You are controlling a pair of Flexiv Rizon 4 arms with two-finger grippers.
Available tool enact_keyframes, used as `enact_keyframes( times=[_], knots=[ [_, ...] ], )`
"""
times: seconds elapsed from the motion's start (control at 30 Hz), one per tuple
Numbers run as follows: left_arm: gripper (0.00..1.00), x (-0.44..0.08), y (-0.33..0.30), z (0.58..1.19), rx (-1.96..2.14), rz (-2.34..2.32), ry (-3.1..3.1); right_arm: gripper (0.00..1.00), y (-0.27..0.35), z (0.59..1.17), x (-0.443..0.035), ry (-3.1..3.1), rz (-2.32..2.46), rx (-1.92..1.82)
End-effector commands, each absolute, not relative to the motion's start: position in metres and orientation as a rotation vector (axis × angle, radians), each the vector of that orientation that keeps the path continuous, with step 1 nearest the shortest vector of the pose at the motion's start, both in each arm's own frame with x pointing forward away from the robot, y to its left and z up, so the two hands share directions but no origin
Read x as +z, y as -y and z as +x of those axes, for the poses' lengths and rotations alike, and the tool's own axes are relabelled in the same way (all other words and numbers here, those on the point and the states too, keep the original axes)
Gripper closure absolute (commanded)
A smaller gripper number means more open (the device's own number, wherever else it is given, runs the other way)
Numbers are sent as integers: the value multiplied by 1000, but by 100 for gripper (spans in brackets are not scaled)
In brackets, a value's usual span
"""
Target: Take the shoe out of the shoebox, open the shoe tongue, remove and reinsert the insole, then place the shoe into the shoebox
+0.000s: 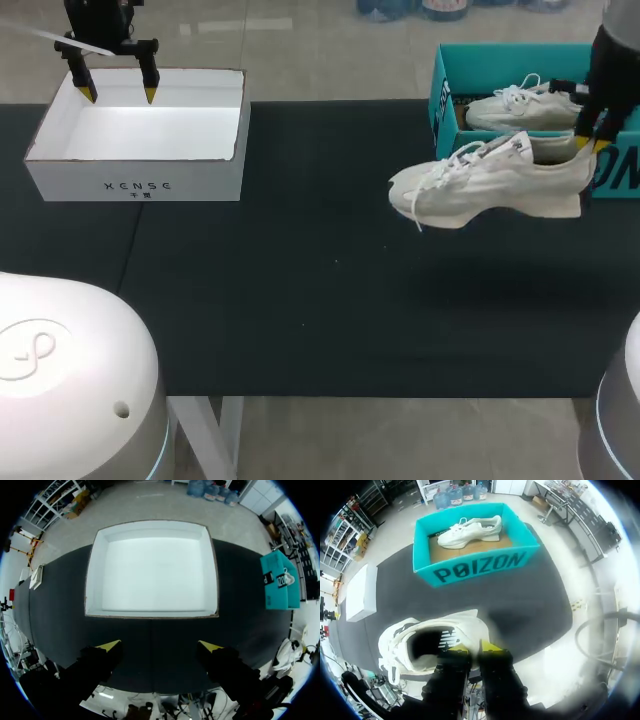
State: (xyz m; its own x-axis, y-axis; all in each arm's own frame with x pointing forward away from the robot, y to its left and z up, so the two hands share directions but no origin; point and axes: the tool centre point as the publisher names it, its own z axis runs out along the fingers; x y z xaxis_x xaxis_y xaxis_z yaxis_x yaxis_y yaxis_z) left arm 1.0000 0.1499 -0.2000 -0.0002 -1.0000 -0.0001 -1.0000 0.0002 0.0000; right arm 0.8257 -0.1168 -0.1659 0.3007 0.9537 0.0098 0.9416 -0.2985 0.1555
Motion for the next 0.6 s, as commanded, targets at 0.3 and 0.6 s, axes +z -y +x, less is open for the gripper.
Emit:
enact_keyframes(
  times=[0.3,0.6],
  knots=[
    [0,-200,-150,1000,0,-2221,-2222,100,47,782,-224,-1724,2298,399],
    [0,-200,-150,1000,0,-2221,-2222,100,6,795,-246,-1714,2305,360]
  ],
)
